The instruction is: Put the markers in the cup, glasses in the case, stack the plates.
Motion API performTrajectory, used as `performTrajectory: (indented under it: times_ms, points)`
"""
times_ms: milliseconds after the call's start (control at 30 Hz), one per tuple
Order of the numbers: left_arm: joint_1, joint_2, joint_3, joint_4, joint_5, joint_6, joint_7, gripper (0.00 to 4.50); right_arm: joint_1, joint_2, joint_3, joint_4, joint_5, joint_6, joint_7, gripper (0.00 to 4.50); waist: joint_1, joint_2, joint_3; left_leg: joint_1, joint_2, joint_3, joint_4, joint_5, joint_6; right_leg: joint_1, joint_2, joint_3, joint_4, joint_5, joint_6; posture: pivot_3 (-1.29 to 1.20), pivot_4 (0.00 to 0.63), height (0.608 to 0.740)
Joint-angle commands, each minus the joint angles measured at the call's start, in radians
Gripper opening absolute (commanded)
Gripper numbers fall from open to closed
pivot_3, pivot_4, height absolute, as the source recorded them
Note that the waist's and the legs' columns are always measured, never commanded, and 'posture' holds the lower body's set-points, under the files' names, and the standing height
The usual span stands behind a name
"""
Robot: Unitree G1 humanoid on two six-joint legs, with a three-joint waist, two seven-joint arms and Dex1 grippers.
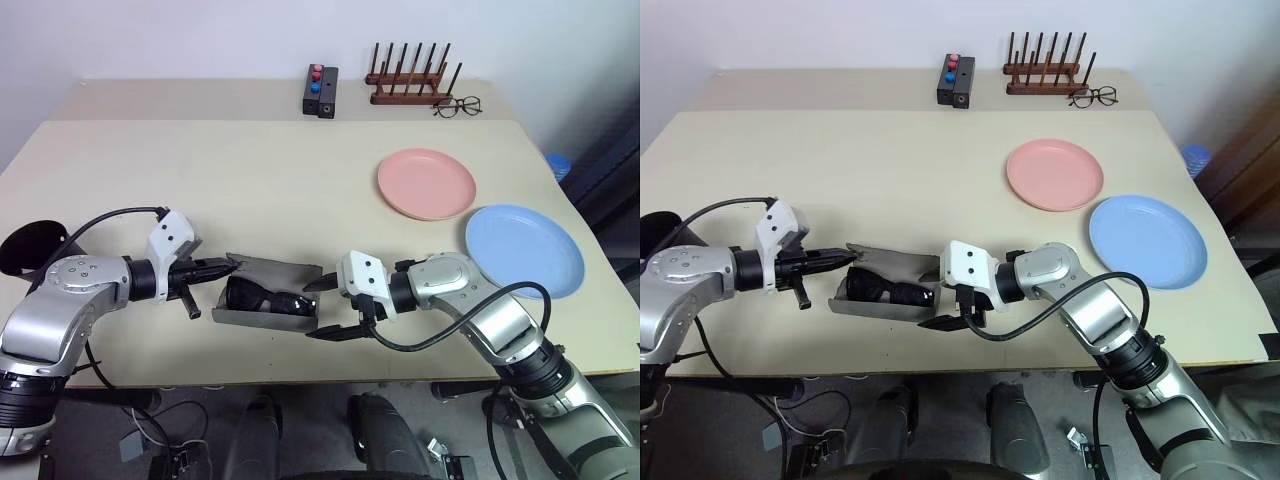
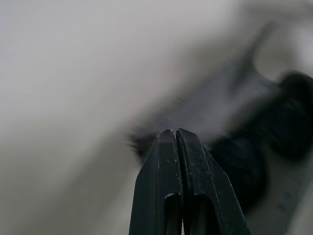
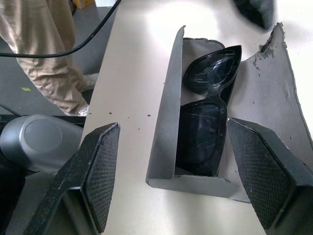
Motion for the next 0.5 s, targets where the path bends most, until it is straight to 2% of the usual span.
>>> performTrajectory:
  times_ms: [33,267,500]
  points:
    - [-0.053,0.003,-0.043,0.036,0.074,-0.064,0.000,0.03,-0.004,0.007,-0.015,-0.030,0.006,-0.007,-0.008,3.53,0.004,0.000,0.000,0.000,0.000,0.000,0.000,0.000,0.000,0.000,0.000,0.000,0.000,0.000,0.000,0.00,0.150,0.740]
    - [-0.077,0.009,-0.113,0.088,0.132,-0.111,-0.065,0.03,-0.003,0.006,-0.015,-0.031,0.007,-0.006,-0.016,3.53,0.001,0.000,0.000,0.000,0.000,0.000,0.000,0.000,0.000,0.000,0.000,0.000,0.000,0.000,0.000,0.00,0.150,0.740]
    - [-0.043,0.067,-0.086,0.050,0.074,-0.091,-0.194,0.03,-0.005,0.008,-0.013,-0.027,0.007,-0.009,-0.017,3.53,0.000,0.000,0.000,0.000,0.000,0.000,0.000,0.000,0.000,0.000,0.000,0.000,0.000,0.000,0.000,0.00,0.150,0.740]
